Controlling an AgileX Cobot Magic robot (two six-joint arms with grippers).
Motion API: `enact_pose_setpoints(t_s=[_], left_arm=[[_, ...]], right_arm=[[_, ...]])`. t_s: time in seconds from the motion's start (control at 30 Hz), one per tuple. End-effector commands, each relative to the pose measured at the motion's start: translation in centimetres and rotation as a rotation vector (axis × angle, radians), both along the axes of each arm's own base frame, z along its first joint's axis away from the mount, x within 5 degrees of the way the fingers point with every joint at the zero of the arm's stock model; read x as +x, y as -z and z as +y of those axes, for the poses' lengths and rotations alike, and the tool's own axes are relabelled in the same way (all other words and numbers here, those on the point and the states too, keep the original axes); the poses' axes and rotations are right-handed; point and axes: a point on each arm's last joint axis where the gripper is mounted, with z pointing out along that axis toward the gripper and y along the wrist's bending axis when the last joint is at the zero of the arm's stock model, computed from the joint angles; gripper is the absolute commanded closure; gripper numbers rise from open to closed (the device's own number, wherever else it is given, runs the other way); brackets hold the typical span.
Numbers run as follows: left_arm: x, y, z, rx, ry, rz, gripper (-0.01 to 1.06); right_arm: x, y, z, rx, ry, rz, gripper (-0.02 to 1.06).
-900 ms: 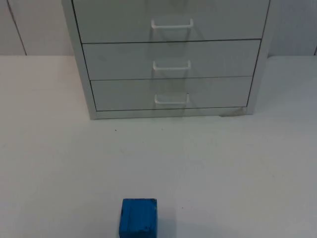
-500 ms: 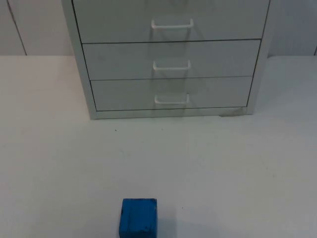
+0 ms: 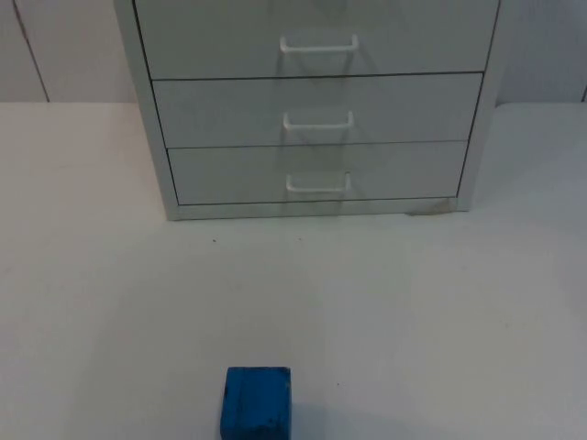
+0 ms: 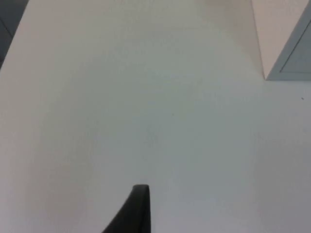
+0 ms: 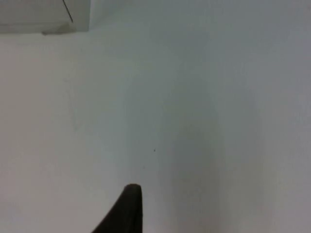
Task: Open the drawer with the left hand, place the block into the drawer with the right hand, then close the drawer with the left hand.
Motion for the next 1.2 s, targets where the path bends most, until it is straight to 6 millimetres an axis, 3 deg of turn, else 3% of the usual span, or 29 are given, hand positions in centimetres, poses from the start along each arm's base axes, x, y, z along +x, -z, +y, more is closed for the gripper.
enact_pose_setpoints(t_s=[0.0, 0.33, 0.43, 0.53, 0.6, 0.77, 0.8, 0.93, 0.97, 1.1, 1.17], left_arm=[[2.3, 0.7, 0.1, -0.005, 0.013, 0.051, 0.00], [6.0, 3.5, 0.0, -0.006, 0.070, 0.215, 0.00], [6.7, 3.9, -0.3, -0.016, 0.112, 0.222, 0.07], [7.8, 4.1, -1.5, -0.077, 0.244, 0.222, 0.22], [8.2, 4.2, -2.1, -0.069, 0.313, 0.223, 0.22], [10.3, 4.4, -6.2, 0.079, 0.607, 0.211, 0.22], [10.3, 4.4, -6.2, 0.079, 0.607, 0.211, 0.22], [11.0, 6.1, -10.6, 0.437, 0.907, 0.203, 0.22], [11.0, 6.1, -10.6, 0.437, 0.907, 0.203, 0.22], [11.5, 7.5, -14.5, 0.651, 1.068, 0.092, 0.22], [11.6, 7.8, -15.4, 0.699, 1.104, 0.055, 0.22]], right_arm=[[1.7, 0.7, -0.2, -0.004, 0.008, 0.061, 0.01], [4.0, 2.7, -0.2, -0.002, 0.006, 0.193, 0.01], [4.0, 2.7, -0.2, -0.003, 0.006, 0.184, 0.01], [4.1, 2.6, -0.2, -0.003, 0.006, 0.174, 0.01], [4.1, 2.6, -0.2, -0.003, 0.006, 0.171, 0.01], [4.2, 2.6, -0.2, -0.003, 0.006, 0.164, 0.01], [4.2, 2.6, -0.2, -0.003, 0.006, 0.164, 0.01], [4.2, 2.5, -0.2, -0.003, 0.006, 0.162, 0.01], [4.2, 2.5, -0.2, -0.003, 0.006, 0.162, 0.01], [4.2, 2.5, -0.2, -0.003, 0.006, 0.162, 0.01], [4.2, 2.5, -0.2, -0.003, 0.006, 0.162, 0.01]])
